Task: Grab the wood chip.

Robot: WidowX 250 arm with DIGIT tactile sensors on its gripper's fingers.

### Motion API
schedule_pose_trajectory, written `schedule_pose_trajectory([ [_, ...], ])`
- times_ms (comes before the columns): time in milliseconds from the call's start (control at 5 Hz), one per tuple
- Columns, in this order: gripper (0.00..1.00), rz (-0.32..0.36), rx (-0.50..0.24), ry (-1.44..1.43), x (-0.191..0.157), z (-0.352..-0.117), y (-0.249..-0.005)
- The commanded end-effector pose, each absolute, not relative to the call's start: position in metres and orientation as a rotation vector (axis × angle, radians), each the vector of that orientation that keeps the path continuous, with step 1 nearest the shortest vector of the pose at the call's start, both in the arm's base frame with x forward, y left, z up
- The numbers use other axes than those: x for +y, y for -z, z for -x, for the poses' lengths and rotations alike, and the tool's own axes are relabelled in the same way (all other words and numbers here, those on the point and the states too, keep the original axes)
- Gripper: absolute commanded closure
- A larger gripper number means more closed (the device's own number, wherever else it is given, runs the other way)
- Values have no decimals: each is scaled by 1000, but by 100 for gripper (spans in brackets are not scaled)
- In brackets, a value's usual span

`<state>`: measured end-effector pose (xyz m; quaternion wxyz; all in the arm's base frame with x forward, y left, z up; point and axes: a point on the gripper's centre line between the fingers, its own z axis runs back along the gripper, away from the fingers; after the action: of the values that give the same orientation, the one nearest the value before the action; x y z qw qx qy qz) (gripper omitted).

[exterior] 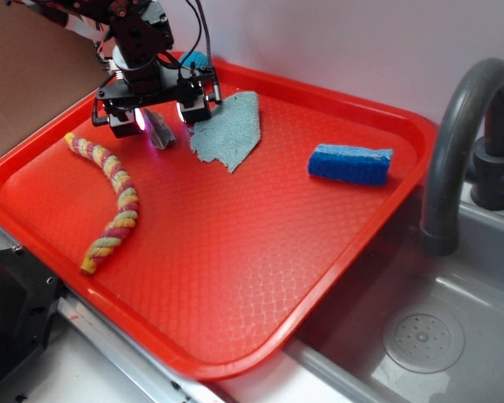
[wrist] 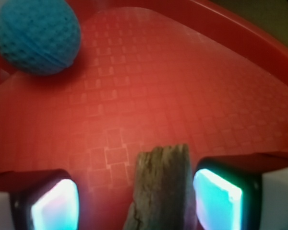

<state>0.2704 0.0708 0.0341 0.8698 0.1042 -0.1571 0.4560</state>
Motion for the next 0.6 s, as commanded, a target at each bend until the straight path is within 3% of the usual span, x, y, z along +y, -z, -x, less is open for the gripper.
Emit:
schedule_pose_trajectory([
  [0,26,-187,-300,-931,70,-256,-21],
  [200,100,-185,-314,-928,67,-253,-22],
  [400,100,-186,-318,-922,66,-251,-23],
])
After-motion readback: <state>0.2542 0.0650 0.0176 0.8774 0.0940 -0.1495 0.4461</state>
